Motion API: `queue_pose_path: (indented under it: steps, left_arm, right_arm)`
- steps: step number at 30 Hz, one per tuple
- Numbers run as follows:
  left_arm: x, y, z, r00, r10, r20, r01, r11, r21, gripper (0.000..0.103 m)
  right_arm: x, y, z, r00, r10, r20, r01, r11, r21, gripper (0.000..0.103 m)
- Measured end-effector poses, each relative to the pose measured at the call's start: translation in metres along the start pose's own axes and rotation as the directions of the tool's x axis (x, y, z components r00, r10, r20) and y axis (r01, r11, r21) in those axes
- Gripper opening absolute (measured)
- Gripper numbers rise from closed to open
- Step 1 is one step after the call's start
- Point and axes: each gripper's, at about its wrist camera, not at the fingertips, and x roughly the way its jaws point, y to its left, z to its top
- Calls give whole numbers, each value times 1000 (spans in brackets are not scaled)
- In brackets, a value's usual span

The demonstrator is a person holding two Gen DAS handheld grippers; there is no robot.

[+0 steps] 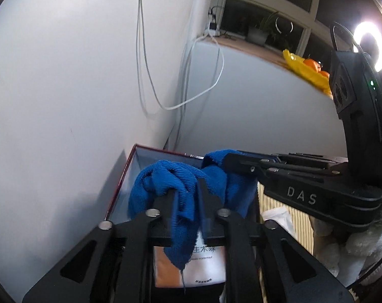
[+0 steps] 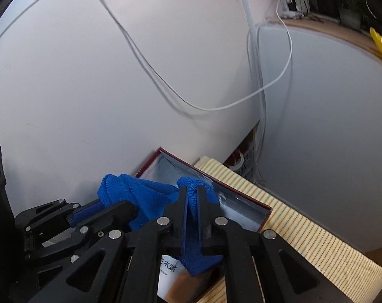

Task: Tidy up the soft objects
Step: 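Lower the towel into the shoebox and open the right gripper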

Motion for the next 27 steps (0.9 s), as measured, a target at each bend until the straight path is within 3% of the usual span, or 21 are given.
queue_pose_path:
  steps: [2,4,5,6,12,19,27]
  left_arm:
    - [0,0,0,1000,12,-8,-12,1000,3,28]
    - [-3,-1,-3,1000,21,-15,-21,1000,7,59]
    - [-5,-1,-3,1000,26,-14,-26,1000,9,63]
    - [-8,-1,-5,999,36,-10,-36,999,9,65]
    - [-23,3,-11,999,41,-13,-41,999,-9,65]
    - [-51,-11,-27,999,20,35,-21,1000,18,65]
    - [-81,-45,-52,996,-61,71,56,996,67,65]
  right_arm:
    - [0,-4,1,1000,-12,-6,13,1000,10,11]
    - [-2,-7,2,1000,-19,-5,19,1000,23,38]
    - [-6,-8,2,1000,-26,3,26,999,32,45]
    - [-9,-8,2,1000,-29,10,29,999,37,54]
    - [-34,-11,-2,999,-25,36,23,999,47,54]
    - [-75,-24,-30,999,-26,45,23,998,64,55]
    - [-127,-39,-72,997,-63,54,58,995,77,56]
